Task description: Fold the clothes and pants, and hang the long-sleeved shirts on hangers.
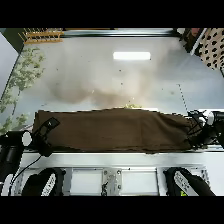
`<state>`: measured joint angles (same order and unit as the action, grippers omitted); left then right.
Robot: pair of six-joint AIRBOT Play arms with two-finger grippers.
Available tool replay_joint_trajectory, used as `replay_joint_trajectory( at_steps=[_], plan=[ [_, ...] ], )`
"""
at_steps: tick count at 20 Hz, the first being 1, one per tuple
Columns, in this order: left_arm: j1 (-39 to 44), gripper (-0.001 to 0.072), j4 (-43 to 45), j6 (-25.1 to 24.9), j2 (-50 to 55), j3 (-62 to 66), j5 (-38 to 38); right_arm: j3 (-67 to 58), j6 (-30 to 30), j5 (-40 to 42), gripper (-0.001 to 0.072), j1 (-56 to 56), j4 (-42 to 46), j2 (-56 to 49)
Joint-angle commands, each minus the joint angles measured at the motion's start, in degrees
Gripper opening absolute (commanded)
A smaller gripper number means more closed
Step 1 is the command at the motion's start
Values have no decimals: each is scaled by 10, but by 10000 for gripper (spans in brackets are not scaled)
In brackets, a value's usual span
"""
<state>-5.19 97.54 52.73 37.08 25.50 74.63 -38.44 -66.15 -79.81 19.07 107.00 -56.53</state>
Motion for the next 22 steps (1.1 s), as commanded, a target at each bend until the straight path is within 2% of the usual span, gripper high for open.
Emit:
replay_joint_trajectory(
  at_steps=[1,5,8,10,12,14,17,19,22],
  plan=[
    [0,569,0,61,0,23,5,-10,-13,12,513,0,-1,7],
    [0,569,0,129,0,132,-7,-75,-71,76,514,0,-13,59],
    [-32,569,0,247,2,170,-36,-95,-83,101,514,0,-44,98],
    [-108,569,-4,315,28,170,-27,-95,-83,104,514,0,-63,112],
    [-218,569,-56,320,73,170,-30,-95,-83,104,514,0,-74,115],
    [-324,568,-160,322,123,170,-54,-95,-82,105,514,-2,-83,113],
    [-424,569,-276,285,193,170,-61,-95,-83,104,514,-2,-87,113],
    [-442,568,-287,280,227,170,-52,-95,-83,108,516,7,-87,107],
    [-401,568,-287,276,233,170,-47,-95,-76,114,516,87,-112,60]
  ],
)
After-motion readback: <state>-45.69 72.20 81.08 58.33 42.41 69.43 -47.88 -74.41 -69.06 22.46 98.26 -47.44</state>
